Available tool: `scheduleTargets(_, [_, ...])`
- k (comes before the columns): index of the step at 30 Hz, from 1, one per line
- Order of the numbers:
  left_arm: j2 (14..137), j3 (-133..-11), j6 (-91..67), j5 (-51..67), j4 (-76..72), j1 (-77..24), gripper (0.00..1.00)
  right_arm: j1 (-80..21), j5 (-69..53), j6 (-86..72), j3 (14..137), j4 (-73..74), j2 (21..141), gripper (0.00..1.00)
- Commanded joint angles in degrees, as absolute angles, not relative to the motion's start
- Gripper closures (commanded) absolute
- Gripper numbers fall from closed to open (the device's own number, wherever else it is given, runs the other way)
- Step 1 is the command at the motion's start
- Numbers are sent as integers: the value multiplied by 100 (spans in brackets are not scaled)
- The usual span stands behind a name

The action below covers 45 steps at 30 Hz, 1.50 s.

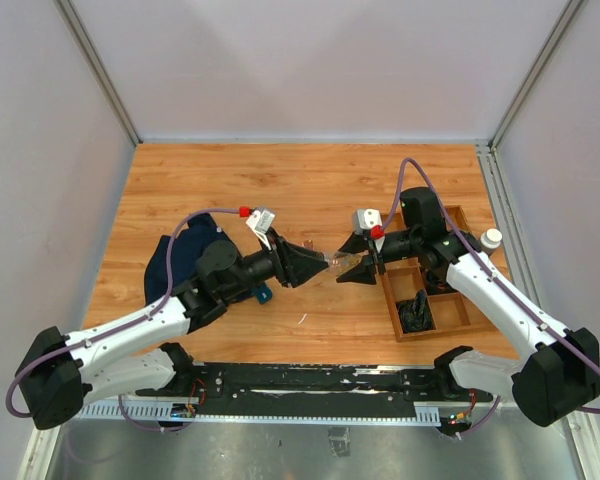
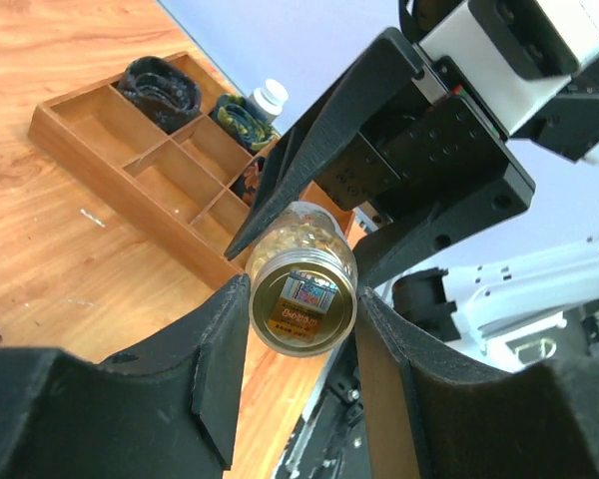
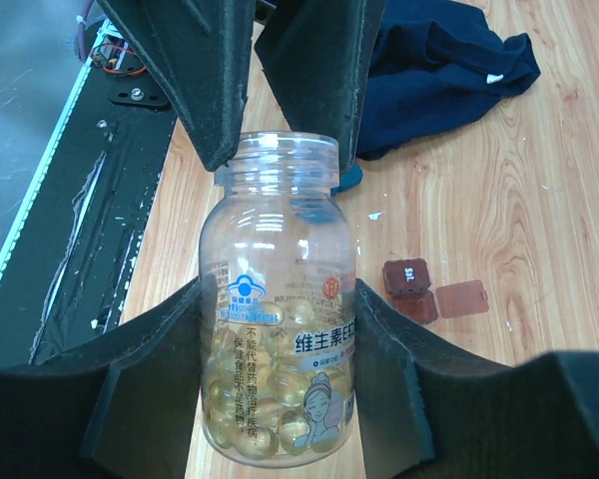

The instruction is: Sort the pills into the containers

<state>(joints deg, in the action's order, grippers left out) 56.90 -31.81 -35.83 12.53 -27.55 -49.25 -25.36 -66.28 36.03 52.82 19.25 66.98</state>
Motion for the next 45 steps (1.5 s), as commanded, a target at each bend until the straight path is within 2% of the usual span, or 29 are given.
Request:
scheduleTargets(1, [5768,-3490,-4457,958,-2703,-5088,100,-2393,-6485,3735,5372,1774,6653,99])
scheduleTargets(6, [5770,-3499,-4327,747,-2521,-5095,98,-2351,-6512,3730,5359,1775,6636,99])
scheduleTargets(7, [5747,-3500,-4287,679,-2462,-5090,92,-2347,-6513,3727,5361,1768,6640,99])
scheduleTargets(11, [5660,-3495,-4080,610,-2391,-5091,45,-2347,-6534,3726,5361,1775,6663,99])
scheduleTargets(13, [5601,-3465,-3970,575,-2399,-5091,27,-2347,-6543,3727,5361,1770,6662,99])
scheduleTargets(16, [5452,-3379,-3725,429,-2411,-5092,8,-2347,-6566,3735,5359,1774,6657,99])
scheduleTargets(18, [5311,-3288,-3452,353,-2471,-5089,1,-2347,-6587,3731,5353,1770,6662,99])
scheduleTargets(23, [4847,-2862,-2177,578,-2946,-5089,1,-2346,-6637,3738,5344,1772,6667,99])
scheduleTargets(27, [4653,-2534,-832,1206,-3440,-5089,1,-2347,-6665,3739,5344,1768,6666,99])
scheduleTargets(34, [5037,-2420,902,1986,-3933,-5089,1,-2347,-6683,3738,5335,1774,6661,99])
scheduleTargets(42, [5623,-2832,1172,2487,-3835,-4691,1,-2338,-6699,3757,5342,1768,6657,99])
scheduleTargets(45, [5773,-2968,1012,2845,-3821,-4525,6,-2338,-6702,3756,5335,1774,6654,99])
